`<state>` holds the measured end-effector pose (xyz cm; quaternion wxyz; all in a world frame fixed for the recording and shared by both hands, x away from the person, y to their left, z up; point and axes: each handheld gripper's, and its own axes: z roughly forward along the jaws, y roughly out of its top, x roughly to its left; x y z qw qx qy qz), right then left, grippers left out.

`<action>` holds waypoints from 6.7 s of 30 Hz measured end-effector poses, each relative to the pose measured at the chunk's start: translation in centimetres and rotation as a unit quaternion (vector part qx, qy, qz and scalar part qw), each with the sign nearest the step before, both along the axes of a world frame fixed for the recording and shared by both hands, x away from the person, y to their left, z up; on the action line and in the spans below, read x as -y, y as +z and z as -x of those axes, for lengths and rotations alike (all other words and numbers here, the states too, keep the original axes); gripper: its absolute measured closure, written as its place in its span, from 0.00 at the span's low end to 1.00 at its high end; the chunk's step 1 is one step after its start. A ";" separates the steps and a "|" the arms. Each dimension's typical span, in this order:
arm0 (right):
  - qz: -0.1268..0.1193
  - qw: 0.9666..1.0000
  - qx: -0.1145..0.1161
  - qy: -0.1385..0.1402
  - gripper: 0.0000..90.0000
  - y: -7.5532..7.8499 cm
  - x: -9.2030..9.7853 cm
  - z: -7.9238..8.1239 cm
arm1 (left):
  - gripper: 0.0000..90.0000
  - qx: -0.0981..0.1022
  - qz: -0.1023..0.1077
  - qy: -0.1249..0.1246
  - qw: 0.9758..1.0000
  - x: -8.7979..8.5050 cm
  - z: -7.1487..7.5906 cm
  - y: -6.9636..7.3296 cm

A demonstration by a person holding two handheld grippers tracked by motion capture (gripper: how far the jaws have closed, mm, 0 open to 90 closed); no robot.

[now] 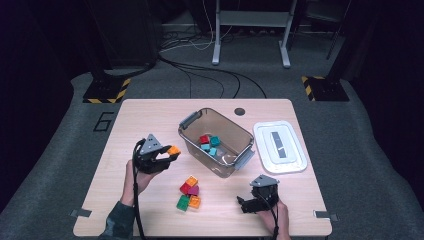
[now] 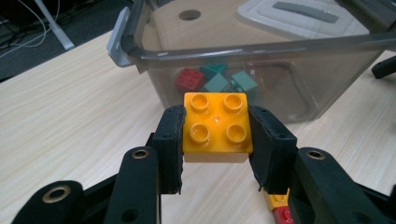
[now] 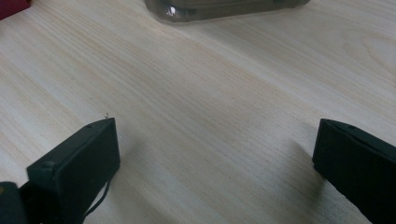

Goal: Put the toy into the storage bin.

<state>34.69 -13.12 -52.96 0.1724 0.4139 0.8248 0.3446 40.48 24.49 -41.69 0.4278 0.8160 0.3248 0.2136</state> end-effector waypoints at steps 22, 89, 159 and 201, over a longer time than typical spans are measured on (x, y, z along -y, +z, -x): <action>0.000 1.000 0.000 0.000 0.00 0.0 0.0 0.0 | 0.65 0.021 -0.006 -0.012 1.000 1.2 -1.8 2.9; 0.001 1.000 0.001 0.000 0.00 0.0 0.0 0.0 | 0.37 -0.025 -0.019 0.004 0.999 6.0 -9.4 2.6; 0.000 1.000 0.000 -0.001 0.00 0.0 0.0 0.0 | 0.00 -0.124 -0.019 0.003 0.992 4.6 -1.1 -9.1; 0.000 1.000 0.001 -0.001 0.00 0.0 0.0 0.0 | 0.61 -0.123 -0.030 0.023 0.992 2.6 -0.5 -9.9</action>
